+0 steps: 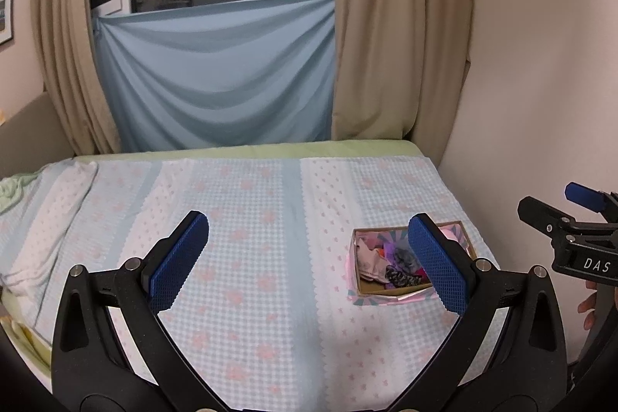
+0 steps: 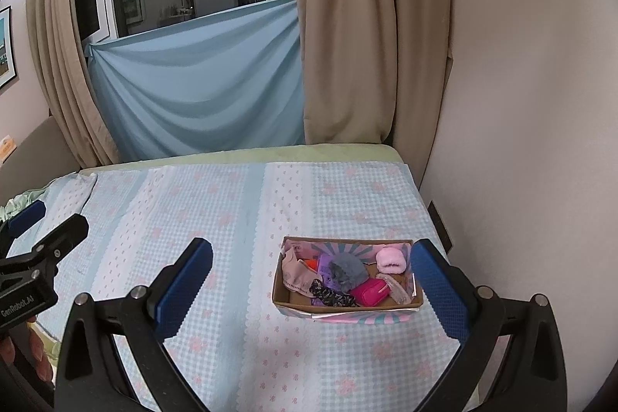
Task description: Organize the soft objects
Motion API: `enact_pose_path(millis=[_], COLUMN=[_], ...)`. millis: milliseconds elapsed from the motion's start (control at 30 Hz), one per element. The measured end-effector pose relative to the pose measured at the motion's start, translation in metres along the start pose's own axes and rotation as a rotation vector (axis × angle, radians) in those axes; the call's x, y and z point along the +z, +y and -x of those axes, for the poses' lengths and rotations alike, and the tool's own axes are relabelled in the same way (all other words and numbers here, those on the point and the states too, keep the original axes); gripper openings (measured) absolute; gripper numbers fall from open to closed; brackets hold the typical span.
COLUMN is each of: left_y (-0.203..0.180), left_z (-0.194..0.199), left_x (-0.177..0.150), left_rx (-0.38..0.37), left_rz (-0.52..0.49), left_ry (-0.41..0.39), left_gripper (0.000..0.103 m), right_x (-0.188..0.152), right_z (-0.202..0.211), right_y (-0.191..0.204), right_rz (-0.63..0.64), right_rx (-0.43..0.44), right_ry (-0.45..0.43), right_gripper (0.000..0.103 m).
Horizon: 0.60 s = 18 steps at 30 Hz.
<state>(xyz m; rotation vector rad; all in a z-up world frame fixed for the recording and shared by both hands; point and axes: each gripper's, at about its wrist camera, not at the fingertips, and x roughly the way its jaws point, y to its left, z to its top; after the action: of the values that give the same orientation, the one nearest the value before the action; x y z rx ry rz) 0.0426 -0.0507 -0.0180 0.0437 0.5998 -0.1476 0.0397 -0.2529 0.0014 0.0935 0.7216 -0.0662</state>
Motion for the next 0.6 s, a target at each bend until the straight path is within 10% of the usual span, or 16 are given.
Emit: enact_pose_path(millis=[600], left_y=[0.0065], left_z=[0.0022], left_x=[-0.0031], left_rx=[0.026], left_rz=[0.038], left_ry=[-0.012], left_gripper=[0.103], right_x=[0.0028], right_z=[-0.0002], right_y=[0.0028], right_rz=[0.024], right_rx=[0.004], right_ry=[-0.011], right_gripper=[0.102])
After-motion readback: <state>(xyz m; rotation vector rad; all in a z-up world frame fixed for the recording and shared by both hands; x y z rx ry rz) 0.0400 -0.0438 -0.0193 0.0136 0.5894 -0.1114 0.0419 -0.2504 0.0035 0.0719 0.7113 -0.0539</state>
